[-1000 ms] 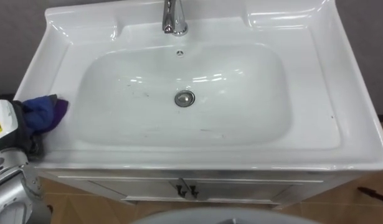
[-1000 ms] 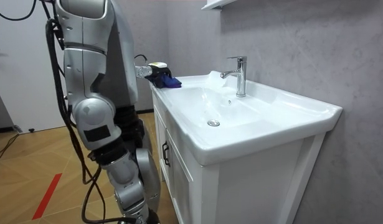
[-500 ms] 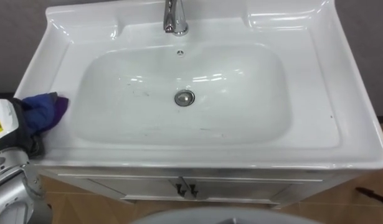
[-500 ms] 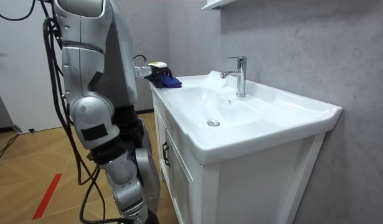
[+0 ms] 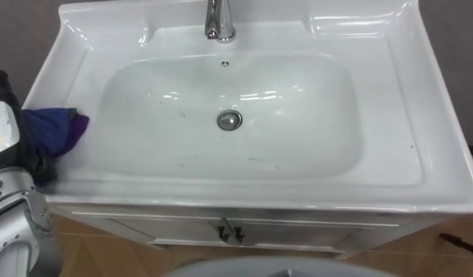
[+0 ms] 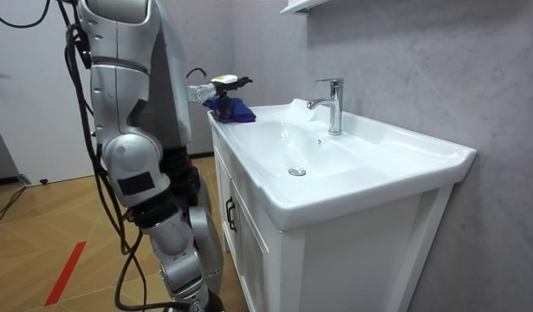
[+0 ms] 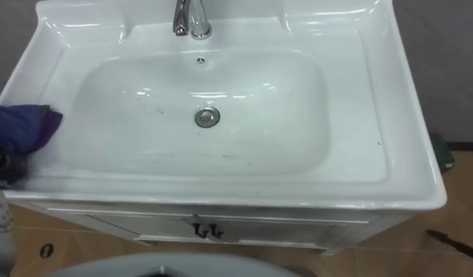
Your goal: Wipe basin
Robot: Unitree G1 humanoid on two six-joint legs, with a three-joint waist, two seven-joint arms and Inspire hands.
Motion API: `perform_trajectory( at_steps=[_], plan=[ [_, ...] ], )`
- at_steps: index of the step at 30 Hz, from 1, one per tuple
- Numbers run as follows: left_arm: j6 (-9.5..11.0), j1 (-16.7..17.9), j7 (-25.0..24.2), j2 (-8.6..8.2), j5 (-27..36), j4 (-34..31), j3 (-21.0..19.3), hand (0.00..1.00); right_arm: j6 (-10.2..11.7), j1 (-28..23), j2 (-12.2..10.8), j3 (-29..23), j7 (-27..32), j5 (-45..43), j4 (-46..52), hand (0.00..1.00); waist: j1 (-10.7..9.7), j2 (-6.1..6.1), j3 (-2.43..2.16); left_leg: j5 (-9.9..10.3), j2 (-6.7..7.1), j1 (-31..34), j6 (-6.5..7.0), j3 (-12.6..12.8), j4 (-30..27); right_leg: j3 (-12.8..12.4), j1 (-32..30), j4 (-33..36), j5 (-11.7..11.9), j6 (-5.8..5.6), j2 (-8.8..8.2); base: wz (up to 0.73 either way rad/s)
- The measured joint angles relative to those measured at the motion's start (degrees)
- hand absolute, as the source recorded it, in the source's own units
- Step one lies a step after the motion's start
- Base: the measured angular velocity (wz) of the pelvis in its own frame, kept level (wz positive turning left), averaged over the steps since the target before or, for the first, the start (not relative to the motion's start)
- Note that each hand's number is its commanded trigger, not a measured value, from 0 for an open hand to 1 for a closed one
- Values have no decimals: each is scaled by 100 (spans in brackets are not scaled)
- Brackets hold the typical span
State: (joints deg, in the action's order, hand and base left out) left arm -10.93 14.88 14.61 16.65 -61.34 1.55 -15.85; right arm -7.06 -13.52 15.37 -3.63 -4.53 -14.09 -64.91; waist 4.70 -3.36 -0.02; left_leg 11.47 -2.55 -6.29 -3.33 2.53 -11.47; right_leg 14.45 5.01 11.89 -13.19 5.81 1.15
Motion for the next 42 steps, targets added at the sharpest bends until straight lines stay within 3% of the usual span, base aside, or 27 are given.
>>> perform_trajectory(
  at_steps=[9,28,35,42],
  plan=[
    [89,-162,-11,41,113,-13,-1,0,4,93,-91,-1,-14,8,-199,0,-152,-64,11,0,5,2,0,-35,9,17,9,-12,0,0,-2,0],
    [111,-311,-13,62,336,-294,-29,0,0,118,-94,0,74,12,-245,0,-137,-143,14,0,12,-43,0,-85,4,65,79,-13,0,-1,-8,1],
    [128,-311,-19,62,346,-400,-77,0,8,117,-97,0,131,28,-260,0,-128,-107,16,0,13,-39,0,-81,0,67,78,-10,-1,-1,-7,1],
    [158,-326,70,62,1430,-624,-209,0,-1,94,-130,20,269,212,-274,0,-130,-53,14,0,15,-40,0,-92,-7,69,93,-16,0,-2,-5,0]
  ],
)
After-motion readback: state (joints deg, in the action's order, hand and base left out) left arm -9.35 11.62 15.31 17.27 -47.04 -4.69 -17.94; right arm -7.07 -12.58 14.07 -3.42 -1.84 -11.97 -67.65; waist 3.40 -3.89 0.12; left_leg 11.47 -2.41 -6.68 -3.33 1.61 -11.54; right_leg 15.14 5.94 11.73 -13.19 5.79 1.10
